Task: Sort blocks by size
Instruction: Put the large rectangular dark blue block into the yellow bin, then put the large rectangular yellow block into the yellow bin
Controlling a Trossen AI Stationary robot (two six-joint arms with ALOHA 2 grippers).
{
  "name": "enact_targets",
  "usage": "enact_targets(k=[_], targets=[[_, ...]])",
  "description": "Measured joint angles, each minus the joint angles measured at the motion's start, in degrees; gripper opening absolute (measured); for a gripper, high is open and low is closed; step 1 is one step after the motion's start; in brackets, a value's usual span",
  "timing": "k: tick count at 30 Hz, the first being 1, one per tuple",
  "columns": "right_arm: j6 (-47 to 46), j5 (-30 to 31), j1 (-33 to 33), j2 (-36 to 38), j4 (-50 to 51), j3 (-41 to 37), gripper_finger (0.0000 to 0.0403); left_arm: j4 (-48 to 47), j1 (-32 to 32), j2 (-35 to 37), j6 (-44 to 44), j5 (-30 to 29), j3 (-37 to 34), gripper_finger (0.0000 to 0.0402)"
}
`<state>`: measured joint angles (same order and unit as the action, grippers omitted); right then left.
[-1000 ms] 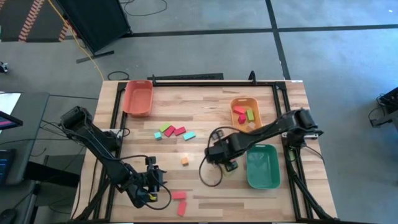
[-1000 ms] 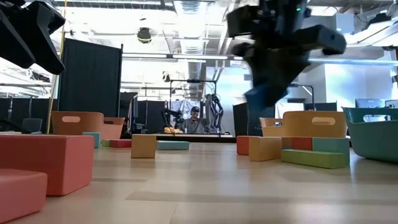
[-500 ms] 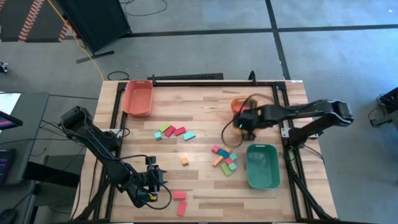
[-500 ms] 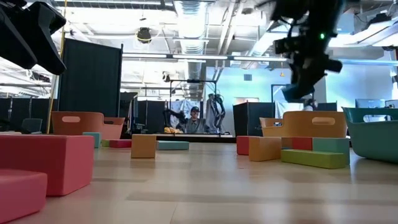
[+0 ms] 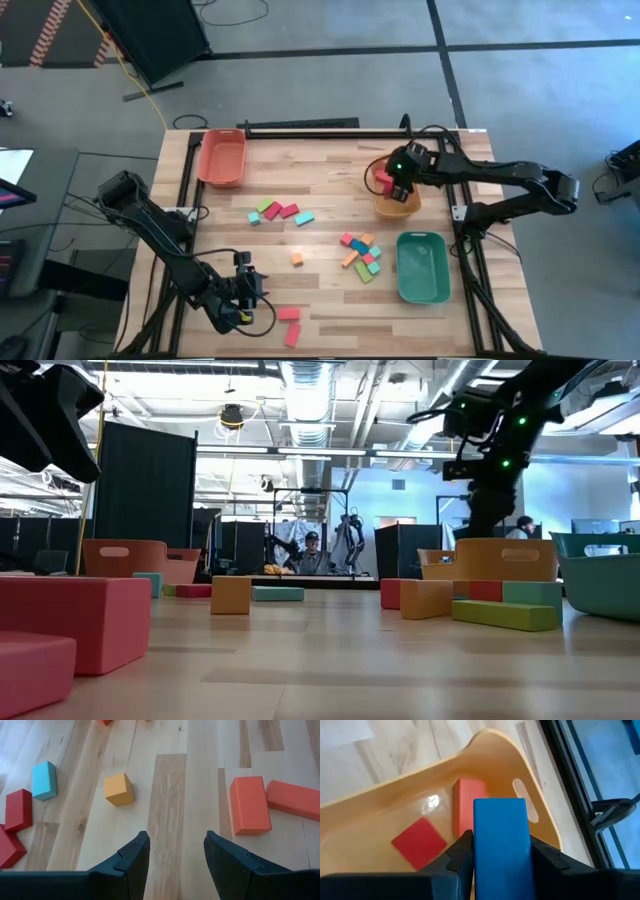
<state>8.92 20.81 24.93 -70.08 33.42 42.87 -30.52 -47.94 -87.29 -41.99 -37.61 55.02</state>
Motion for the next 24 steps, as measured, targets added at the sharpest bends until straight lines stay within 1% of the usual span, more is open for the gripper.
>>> enact_targets(k=[4,9,14,19,24], targets=[[0.6,-0.62,2.55,-1.91,-2.68,0.0,0.0165,0.02,0.0,0.0,-0.85,0.13,-0.01,0.0178],[0.62,-4.73,6.11,-4.16,-3.35,0.0,0.0168,0.03,-0.1,0.0,-1.6,2.26,0.0,0.0178],[-1.39,-9.15,8.22,-5.76,-3.53,0.0,0.0187,-0.01,-0.65,0.0,-0.93,4.15,0.0,0.0178],[-2.01,-9.37,8.65,-6.06,-3.92,0.0,0.0212,-1.26,-1.22,0.0,-1.0,7.89,0.0,0.0178],[-2.02,-9.37,8.61,-5.6,-4.51,0.0,0.0232,-5.72,-2.07,0.0,-4.89,11.03,0.0,0.0178]])
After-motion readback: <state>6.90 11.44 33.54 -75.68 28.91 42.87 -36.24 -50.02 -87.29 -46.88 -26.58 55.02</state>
